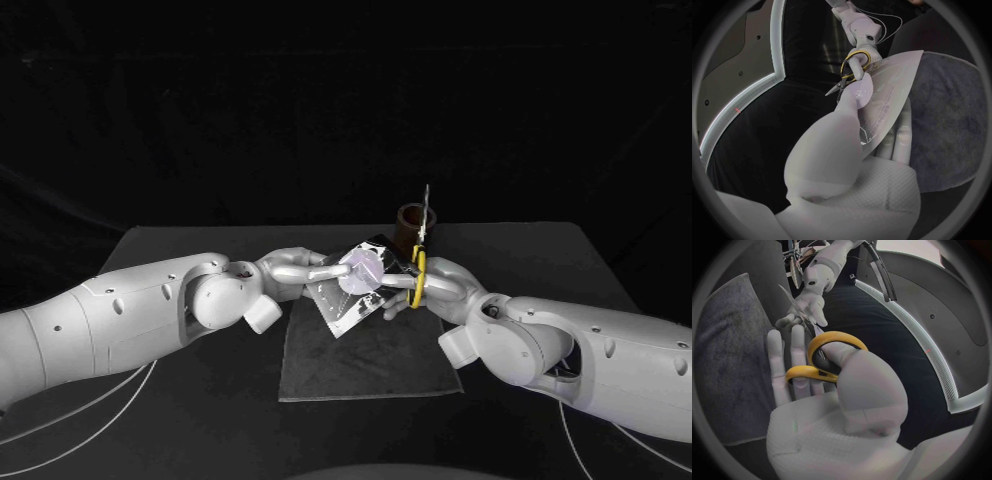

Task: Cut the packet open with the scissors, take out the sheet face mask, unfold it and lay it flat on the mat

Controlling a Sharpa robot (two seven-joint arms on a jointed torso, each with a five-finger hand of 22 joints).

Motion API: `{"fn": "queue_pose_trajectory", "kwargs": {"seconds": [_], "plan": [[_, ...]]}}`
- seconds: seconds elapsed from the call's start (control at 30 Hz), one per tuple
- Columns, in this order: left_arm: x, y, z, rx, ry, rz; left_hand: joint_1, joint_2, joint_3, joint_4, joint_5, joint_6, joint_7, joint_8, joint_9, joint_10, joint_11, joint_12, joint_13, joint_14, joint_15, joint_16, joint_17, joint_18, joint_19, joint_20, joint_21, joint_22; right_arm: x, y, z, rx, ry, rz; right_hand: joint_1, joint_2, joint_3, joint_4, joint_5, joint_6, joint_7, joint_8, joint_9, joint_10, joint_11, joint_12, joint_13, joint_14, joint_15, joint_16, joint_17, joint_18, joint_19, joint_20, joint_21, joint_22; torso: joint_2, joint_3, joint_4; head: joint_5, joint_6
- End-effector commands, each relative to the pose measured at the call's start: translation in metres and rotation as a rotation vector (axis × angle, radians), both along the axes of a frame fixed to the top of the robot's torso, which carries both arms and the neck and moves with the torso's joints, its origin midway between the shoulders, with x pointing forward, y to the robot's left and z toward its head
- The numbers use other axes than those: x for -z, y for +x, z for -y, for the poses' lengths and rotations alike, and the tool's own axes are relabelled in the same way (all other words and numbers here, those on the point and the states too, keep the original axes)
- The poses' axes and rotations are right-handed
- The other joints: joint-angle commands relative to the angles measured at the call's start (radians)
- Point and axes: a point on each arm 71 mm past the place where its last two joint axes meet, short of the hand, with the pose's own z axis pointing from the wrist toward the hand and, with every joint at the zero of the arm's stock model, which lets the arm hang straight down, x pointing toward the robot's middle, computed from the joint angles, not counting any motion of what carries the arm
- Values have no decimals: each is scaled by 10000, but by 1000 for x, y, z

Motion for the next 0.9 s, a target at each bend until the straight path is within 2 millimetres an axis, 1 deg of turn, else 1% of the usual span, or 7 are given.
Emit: {"fn": "queue_pose_trajectory", "kwargs": {"seconds": [0.03,0.13,0.23,0.37,0.6,0.8,0.9], "plan": [[-2,-1,3,-202,-447,-164,160,-76,-49,66,-45,29,75,-59,-114,66,13,-236,-43,127,14,-34,14,155,176,-19,-108,1,-3,1,0,-25,250,198,67,194,57,5,27,66,-19,15,12,610,-273,-76,-11,51,13,25,11,872,291,-361,45,17,1,3,6,-31,21],[-2,0,1,-373,-546,-263,172,-152,-151,98,-45,-94,125,-189,-218,-185,101,-567,-60,137,55,-134,5,149,299,-21,-191,-3,-5,1,1,18,268,276,70,195,67,-5,28,67,-17,11,12,612,-271,-89,-11,46,15,18,15,871,275,-361,66,33,0,15,-1,-25,40],[-3,0,-1,-530,-657,-325,102,-264,-214,124,-44,-433,-171,-385,-340,-460,254,-879,-49,131,131,-258,-16,142,400,8,-301,-7,-6,1,2,52,290,335,70,195,67,-5,28,67,-17,11,12,612,-271,-89,-11,46,15,18,15,871,275,-361,66,33,-1,16,0,-70,55],[-3,0,-5,-761,-876,-412,-63,-407,-243,141,-45,-718,-327,-515,-420,-459,284,-1011,-39,76,169,-404,-60,140,420,40,-438,-13,-7,2,3,118,329,435,76,190,88,-33,27,71,-12,-1,14,620,-268,-119,-12,40,18,4,26,869,234,-362,122,75,0,18,-4,-143,79],[-2,-2,-10,-939,-1283,-604,-342,-621,-264,162,-44,-999,-283,-609,-485,-498,337,-1191,-42,46,217,-575,-134,137,335,94,-659,-17,-8,7,7,418,306,650,76,187,93,-42,28,74,-11,-4,15,623,-267,-129,-12,37,19,-1,29,868,220,-362,140,88,-8,20,-6,-172,121],[-3,-6,-6,-881,-1692,-763,-343,-612,-216,152,-43,-1028,-182,-606,-492,-530,353,-1250,-44,84,226,-597,-147,140,321,108,-712,-14,-9,11,7,603,322,776,78,190,104,-54,27,77,-9,-9,16,627,-265,-144,-13,34,21,-8,35,867,200,-362,168,110,4,10,-6,-163,145],[-3,-7,-4,-844,-1883,-817,-196,-478,-105,115,-44,-983,-77,-551,-482,-509,346,-1300,-37,146,220,-628,-165,147,330,114,-773,-8,-9,12,6,670,338,825,78,190,104,-54,27,77,-9,-9,16,627,-265,-144,-13,34,21,-8,35,867,200,-362,168,110,4,6,-2,-138,147]]}}
